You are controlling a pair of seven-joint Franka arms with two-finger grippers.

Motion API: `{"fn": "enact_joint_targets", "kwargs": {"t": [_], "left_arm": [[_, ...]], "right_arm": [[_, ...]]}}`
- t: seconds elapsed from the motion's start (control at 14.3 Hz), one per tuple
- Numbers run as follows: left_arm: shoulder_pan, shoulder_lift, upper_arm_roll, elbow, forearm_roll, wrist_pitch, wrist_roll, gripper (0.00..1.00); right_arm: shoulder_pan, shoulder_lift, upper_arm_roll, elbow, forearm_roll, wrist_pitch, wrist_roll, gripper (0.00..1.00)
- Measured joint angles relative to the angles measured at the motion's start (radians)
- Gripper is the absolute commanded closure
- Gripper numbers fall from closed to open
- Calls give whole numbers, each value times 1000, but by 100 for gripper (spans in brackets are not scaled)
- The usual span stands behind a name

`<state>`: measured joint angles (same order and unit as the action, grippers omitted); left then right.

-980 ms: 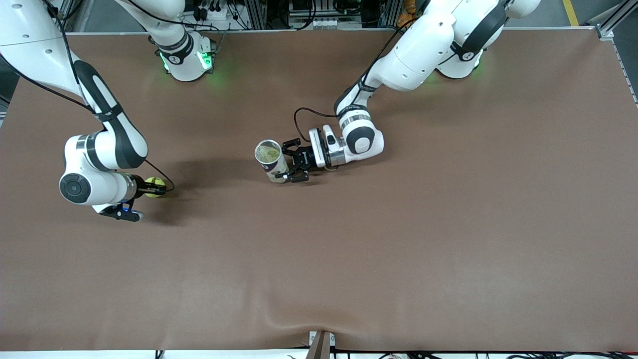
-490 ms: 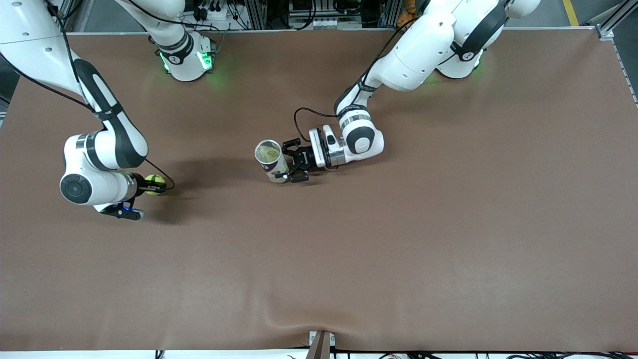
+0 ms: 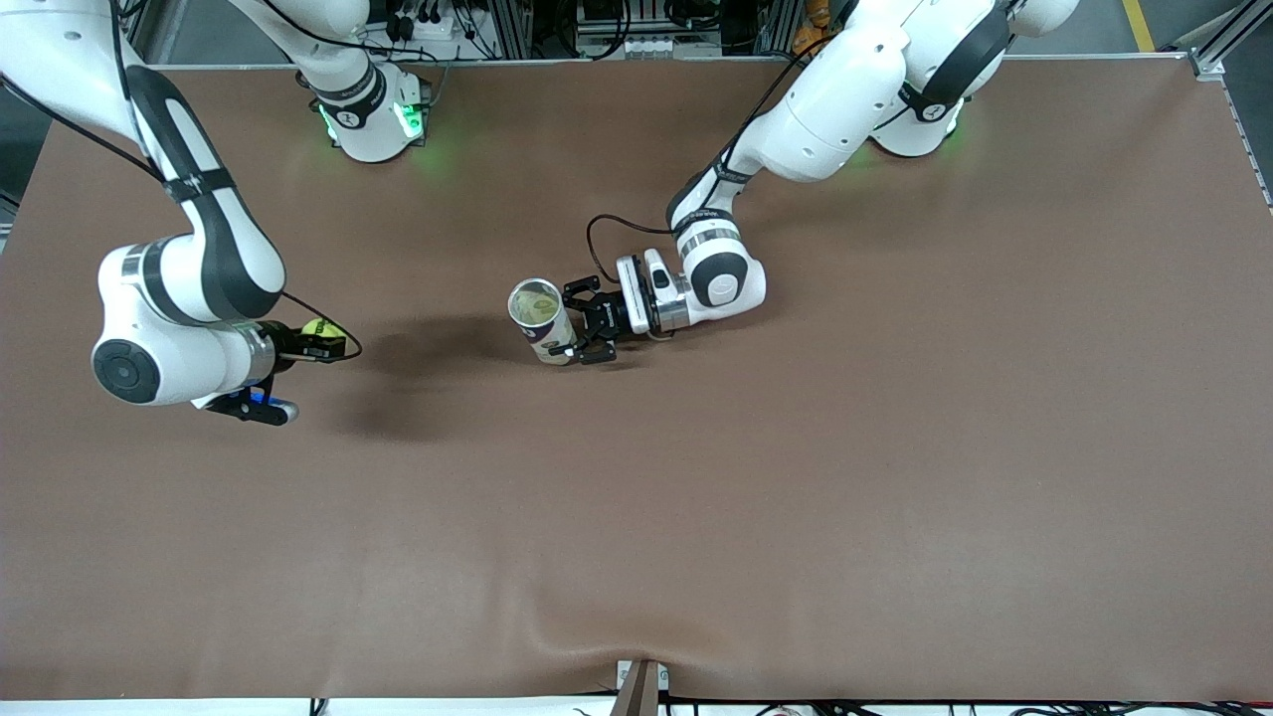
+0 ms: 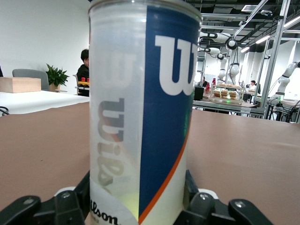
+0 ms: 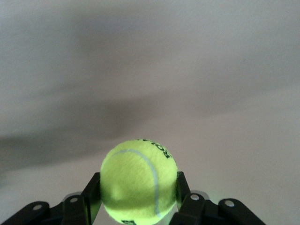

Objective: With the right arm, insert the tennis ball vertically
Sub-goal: 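Grasp the second tennis ball with the right gripper, then carry the second ball over the tube opening with the right gripper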

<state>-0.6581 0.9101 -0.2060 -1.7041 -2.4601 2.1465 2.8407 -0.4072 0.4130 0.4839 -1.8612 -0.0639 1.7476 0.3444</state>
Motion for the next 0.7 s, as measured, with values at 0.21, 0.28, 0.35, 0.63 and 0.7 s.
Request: {"fn": "enact_joint_targets", "kwargs": {"t": [0.21,0.28,0.35,0.63,0.7], "left_arm": [[0,0,0,0,0,0,0,25],[0,0,0,0,0,0,0,25],[0,0,0,0,0,0,0,25],[0,0,0,0,0,0,0,25],[0,0,0,0,0,0,0,25]], "right_arm": [[0,-2,29,73,47,-99,29,94],[0,-2,44,98,56,-128,57,94],[0,-3,65,120,66,-152,98,93],[3,-3,182,181,81,-193,318,93],[7,-3,206,193,81,-197,369,93]]}}
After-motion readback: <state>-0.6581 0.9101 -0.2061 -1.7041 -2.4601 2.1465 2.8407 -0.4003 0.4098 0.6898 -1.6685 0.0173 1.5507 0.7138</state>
